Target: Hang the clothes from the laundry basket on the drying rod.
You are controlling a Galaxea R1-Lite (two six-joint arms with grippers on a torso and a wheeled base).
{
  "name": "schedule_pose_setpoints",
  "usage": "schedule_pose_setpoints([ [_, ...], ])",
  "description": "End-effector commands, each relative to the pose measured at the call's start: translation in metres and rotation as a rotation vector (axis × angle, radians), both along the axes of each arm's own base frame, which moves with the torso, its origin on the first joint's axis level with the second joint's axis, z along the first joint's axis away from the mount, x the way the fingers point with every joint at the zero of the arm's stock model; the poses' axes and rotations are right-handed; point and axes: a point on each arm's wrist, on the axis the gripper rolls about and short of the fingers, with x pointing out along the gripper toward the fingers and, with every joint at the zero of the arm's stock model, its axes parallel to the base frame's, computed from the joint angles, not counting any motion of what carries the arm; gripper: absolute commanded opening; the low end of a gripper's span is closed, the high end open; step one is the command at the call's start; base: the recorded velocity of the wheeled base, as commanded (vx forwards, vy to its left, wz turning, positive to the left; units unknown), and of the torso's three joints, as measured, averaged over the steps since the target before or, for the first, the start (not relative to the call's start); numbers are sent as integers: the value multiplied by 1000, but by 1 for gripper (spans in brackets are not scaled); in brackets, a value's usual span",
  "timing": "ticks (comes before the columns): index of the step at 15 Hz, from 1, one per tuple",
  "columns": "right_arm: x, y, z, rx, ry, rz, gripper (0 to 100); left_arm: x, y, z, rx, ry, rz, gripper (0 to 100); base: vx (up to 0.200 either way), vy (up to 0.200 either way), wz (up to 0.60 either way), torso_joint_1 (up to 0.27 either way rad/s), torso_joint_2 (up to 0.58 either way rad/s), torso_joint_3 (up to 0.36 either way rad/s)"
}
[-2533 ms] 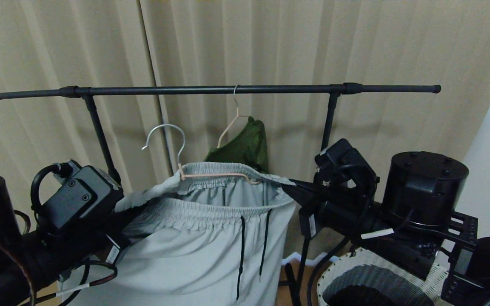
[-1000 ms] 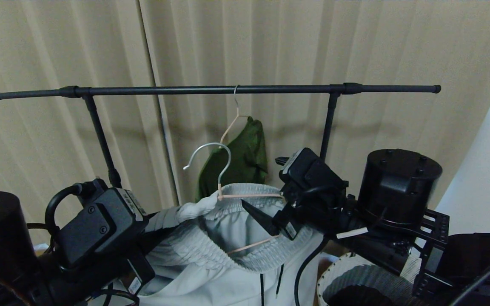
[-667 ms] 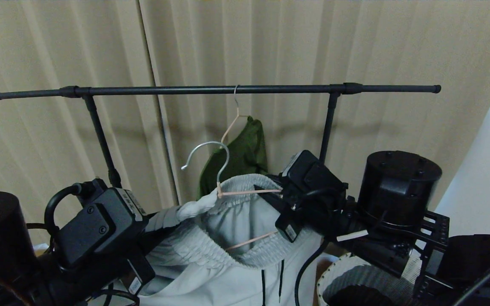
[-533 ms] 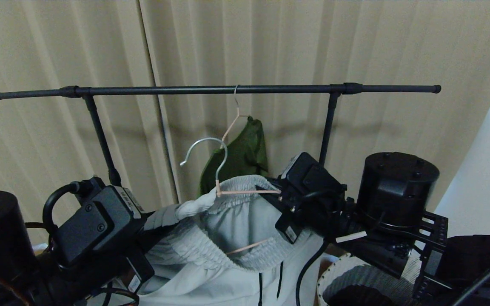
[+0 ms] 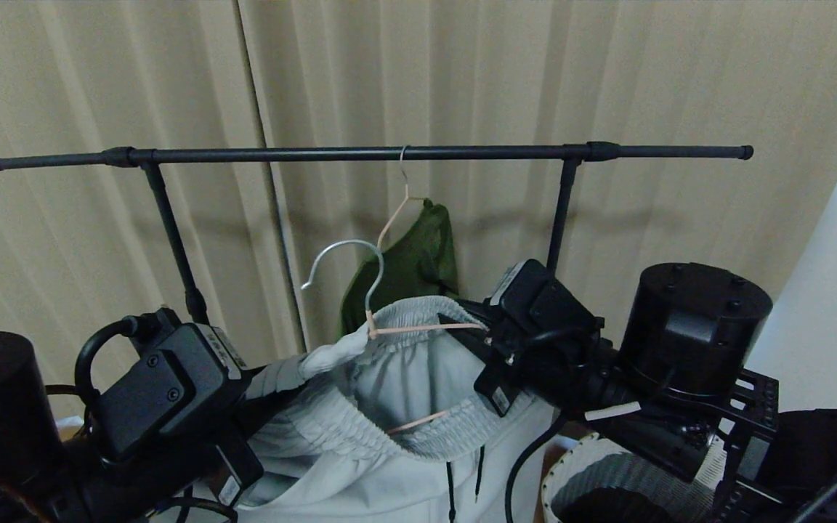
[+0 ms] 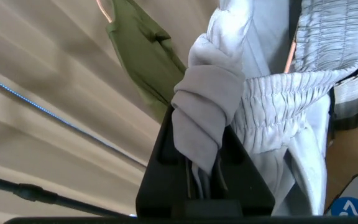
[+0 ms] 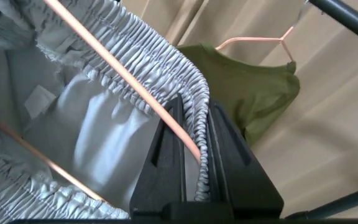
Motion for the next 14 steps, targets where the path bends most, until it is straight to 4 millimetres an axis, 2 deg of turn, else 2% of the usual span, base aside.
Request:
schedule_pose_setpoints([
  [1,-2,-2,2,4,-4,-1,0,0,0,0,0,0,2,100,0,0,0,0,0,0],
  [5,-4,-4,7,14,-16,-2,0,-1,1,1,-3,-3,2,100,0,0,0,0,0,0],
  [8,-10,-13,9,12,-17,-8,0,-7,5,8,-47,-20,6,100,0,0,0,0,0,0],
  [12,-1,-50,14,17,-27,-125,0,-21,21,9,-122,-15,45,100,0,0,0,0,0,0],
  [14,-1,-59,19,27,-38,-151,0,-24,28,8,-138,-16,72,100,0,0,0,0,0,0],
])
